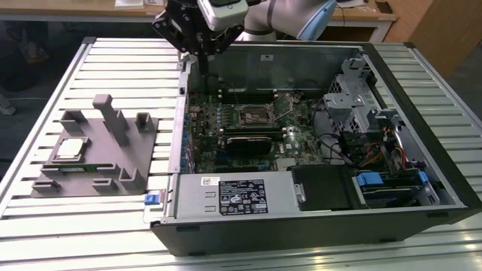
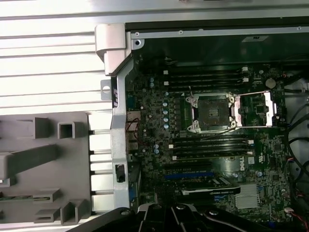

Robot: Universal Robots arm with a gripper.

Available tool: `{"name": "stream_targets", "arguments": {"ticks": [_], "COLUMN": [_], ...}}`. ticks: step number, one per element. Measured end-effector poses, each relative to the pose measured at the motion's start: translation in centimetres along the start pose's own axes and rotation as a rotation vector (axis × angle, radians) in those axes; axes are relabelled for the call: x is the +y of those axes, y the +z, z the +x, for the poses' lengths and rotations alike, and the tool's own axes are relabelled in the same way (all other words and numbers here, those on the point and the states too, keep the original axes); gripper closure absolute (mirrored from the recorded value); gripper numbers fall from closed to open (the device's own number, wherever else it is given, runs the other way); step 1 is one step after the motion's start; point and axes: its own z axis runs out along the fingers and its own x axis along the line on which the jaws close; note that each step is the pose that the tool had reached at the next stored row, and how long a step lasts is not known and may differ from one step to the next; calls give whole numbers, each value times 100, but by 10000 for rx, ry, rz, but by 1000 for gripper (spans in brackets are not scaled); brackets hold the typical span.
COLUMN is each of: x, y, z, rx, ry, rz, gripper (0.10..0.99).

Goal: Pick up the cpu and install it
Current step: 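Reach for the cpu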

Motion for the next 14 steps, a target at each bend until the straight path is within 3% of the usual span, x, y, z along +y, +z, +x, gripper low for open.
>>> {"name": "stream_targets", "arguments": {"ticks": [14], "x": [-5], "y": [3], "z": [68], "rx": [0], "ry": [0], "rz": [-1], "gripper": [980]}}
